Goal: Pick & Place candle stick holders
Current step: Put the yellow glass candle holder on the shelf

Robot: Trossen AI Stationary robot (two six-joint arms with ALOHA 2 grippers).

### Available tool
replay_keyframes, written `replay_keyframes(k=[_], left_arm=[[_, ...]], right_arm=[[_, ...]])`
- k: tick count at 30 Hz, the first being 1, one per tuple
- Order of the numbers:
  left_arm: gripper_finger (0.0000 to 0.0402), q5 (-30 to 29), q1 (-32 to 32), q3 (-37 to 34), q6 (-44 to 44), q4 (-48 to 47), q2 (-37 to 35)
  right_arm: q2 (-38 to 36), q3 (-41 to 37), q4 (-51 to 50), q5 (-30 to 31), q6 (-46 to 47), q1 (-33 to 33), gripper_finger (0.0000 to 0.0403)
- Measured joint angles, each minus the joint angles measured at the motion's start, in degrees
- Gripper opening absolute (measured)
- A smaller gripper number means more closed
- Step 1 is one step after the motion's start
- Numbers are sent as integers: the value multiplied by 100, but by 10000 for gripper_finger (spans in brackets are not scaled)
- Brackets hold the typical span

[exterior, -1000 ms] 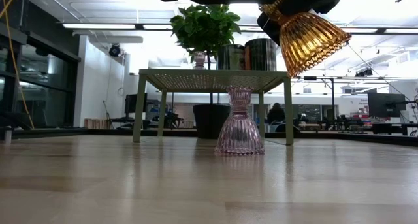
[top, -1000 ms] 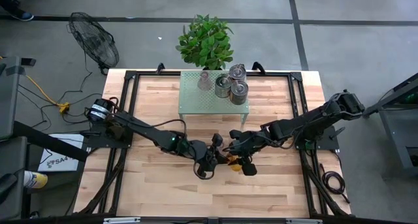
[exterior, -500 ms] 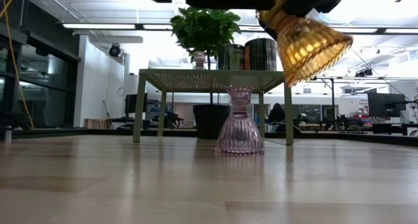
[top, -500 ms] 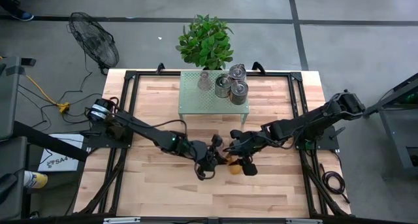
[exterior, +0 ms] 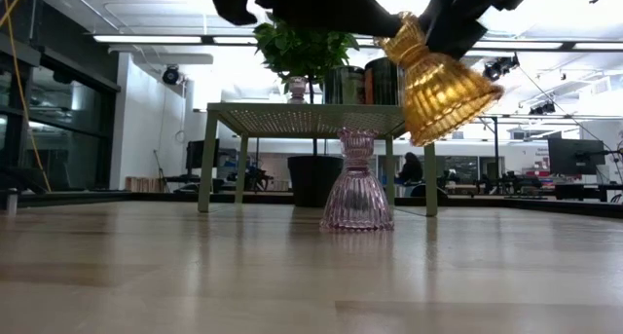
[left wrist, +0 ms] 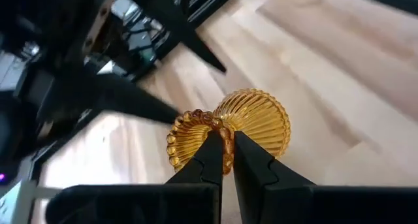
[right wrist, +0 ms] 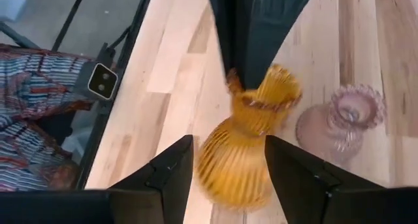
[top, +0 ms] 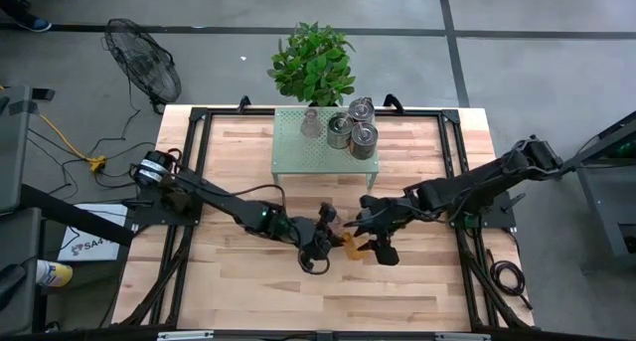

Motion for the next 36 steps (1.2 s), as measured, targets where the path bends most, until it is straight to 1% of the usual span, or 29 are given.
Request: replay_keyframes(k=[2, 5, 8, 13, 17, 23, 26, 28, 31, 36], left_arm=[[8, -155, 1, 0, -29, -132, -59], [8, -368, 4, 9, -113, -253, -208], [8, -643, 4, 15, -137, -428, -388], [8, -1118, 4, 15, -339, -900, -778], [7, -1512, 4, 17, -536, -1340, -1107], [7, -2119, 4, 22, -896, -2064, -1636], [7, -2315, 9, 48, -1120, -2410, -1829], [7, -2468, 17, 279, -1344, -2865, -1861], [7, -2667, 77, 800, -1729, -3881, -1863], [7, -2596, 436, 1595, -2359, -5206, -1838]], right_arm=[[-118, 0, -202, 87, 87, 2, 185], [-353, -2, -562, 407, 269, 0, 185], [-619, -7, -906, 904, 412, 34, 185], [-937, -11, -1086, 1858, 521, 163, 182], [-1074, -11, -1257, 2295, 679, 259, 182], [-1079, -58, -1400, 2385, 811, 379, 183], [-1078, -66, -1521, 2392, 912, 419, 183], [-1078, -66, -1532, 2399, 939, 444, 183], [-1076, -66, -1535, 2473, 940, 493, 183], [-1074, -66, -1552, 2504, 938, 501, 183]])
